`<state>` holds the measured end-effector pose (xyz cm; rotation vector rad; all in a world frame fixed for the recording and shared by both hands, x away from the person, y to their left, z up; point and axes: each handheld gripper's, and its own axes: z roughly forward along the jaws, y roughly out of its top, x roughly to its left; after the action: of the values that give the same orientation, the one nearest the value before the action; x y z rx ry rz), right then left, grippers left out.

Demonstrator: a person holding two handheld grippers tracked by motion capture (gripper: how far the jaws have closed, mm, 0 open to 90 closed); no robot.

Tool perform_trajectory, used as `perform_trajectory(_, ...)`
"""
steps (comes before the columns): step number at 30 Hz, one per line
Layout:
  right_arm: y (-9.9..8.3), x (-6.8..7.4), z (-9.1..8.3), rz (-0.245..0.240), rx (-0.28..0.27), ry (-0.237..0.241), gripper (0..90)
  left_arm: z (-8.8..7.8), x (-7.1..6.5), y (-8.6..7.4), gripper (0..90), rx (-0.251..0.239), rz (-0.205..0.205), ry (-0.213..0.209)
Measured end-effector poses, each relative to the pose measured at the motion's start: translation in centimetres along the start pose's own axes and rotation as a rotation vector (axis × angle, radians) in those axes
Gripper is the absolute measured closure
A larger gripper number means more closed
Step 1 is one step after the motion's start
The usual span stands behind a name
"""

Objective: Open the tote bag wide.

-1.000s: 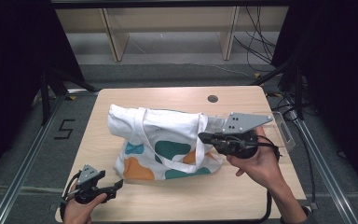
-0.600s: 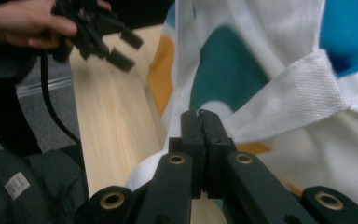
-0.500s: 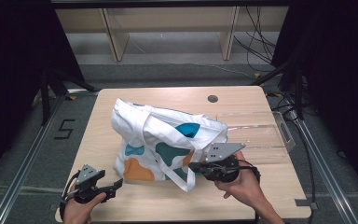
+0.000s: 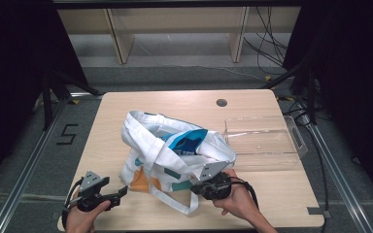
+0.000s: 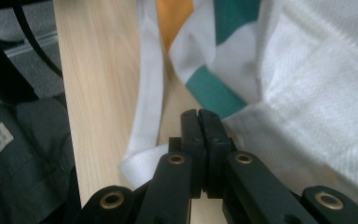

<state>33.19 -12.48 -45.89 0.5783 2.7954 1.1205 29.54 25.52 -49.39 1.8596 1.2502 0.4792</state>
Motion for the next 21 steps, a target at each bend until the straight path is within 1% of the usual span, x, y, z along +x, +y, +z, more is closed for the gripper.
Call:
perform_trajectory(1,0.0,0.0,0.0,0.000,0.000,0.000,90.0,0.0,-0.1,0.0,18.8,-0.003,-0.015,0.005)
perform_trajectory(2,-0.3,0.0,-0.1,-0.001,-0.001,-0.010,90.0,0.0,0.0,-0.1,18.8,-0.006,-0.026,-0.003)
perform_trajectory(4,-0.3,0.1,-0.3,0.005,-0.007,-0.010,89.6,0.0,0.1,-0.1,18.8,-0.005,-0.024,-0.003)
perform_trajectory(5,-0.3,0.2,-1.2,0.012,-0.048,-0.018,86.6,-0.1,0.1,-0.1,18.8,-0.006,-0.016,0.001)
perform_trajectory(6,-0.2,0.3,-1.7,0.009,-0.058,-0.021,83.5,-0.1,0.1,-0.1,18.8,-0.005,-0.018,0.001)
perform_trajectory(7,-0.2,0.3,-1.7,0.009,-0.058,-0.021,83.5,-0.1,0.1,-0.1,18.8,-0.005,-0.018,0.001)
perform_trajectory(8,0.1,0.6,-3.3,0.014,-0.094,-0.057,77.2,-0.1,0.0,-0.1,18.8,-0.008,-0.027,0.004)
perform_trajectory(9,0.3,0.7,-4.1,0.004,-0.103,-0.063,74.9,-0.1,0.1,-0.1,18.8,-0.005,-0.017,0.004)
perform_trajectory(10,0.6,0.9,-4.9,-0.006,-0.127,-0.077,72.9,-0.1,0.1,0.0,18.8,-0.005,-0.016,-0.002)
perform_trajectory(11,0.9,1.0,-5.6,-0.018,-0.137,-0.082,70.0,-0.1,0.0,0.0,18.8,-0.012,-0.026,0.000)
perform_trajectory(12,1.1,1.2,-6.2,-0.015,-0.146,-0.092,68.0,-0.1,0.0,-0.1,18.8,-0.012,-0.023,0.003)
perform_trajectory(13,1.1,1.2,-6.2,-0.015,-0.146,-0.092,68.0,-0.1,0.0,-0.1,18.8,-0.012,-0.023,0.003)
perform_trajectory(14,1.6,1.3,-7.0,-0.027,-0.171,-0.104,66.5,-0.1,0.0,-0.1,18.8,-0.009,-0.015,0.002)
perform_trajectory(15,2.0,1.4,-7.7,-0.029,-0.188,-0.112,65.1,-0.1,0.0,-0.1,18.8,-0.010,-0.029,0.000)
perform_trajectory(16,2.6,1.7,-8.8,-0.025,-0.232,-0.103,64.2,-0.2,0.1,0.0,18.8,-0.012,-0.009,0.005)
perform_trajectory(17,2.8,1.8,-9.2,-0.026,-0.247,-0.098,62.4,-0.2,0.1,0.0,18.8,-0.012,-0.009,0.005)
perform_trajectory(18,3.0,1.9,-9.5,-0.029,-0.249,-0.101,61.8,-0.2,0.0,0.0,18.9,-0.010,-0.015,0.007)
perform_trajectory(19,3.0,1.9,-9.5,-0.029,-0.249,-0.101,61.8,-0.2,0.0,0.0,18.8,-0.010,-0.015,0.007)
perform_trajectory(20,3.4,2.2,-10.3,-0.032,-0.284,-0.109,59.7,-0.2,0.1,-0.1,18.8,-0.009,-0.017,0.004)
perform_trajectory(21,3.4,2.2,-10.3,-0.032,-0.284,-0.109,59.7,-0.2,0.1,-0.1,18.8,-0.009,-0.017,0.004)
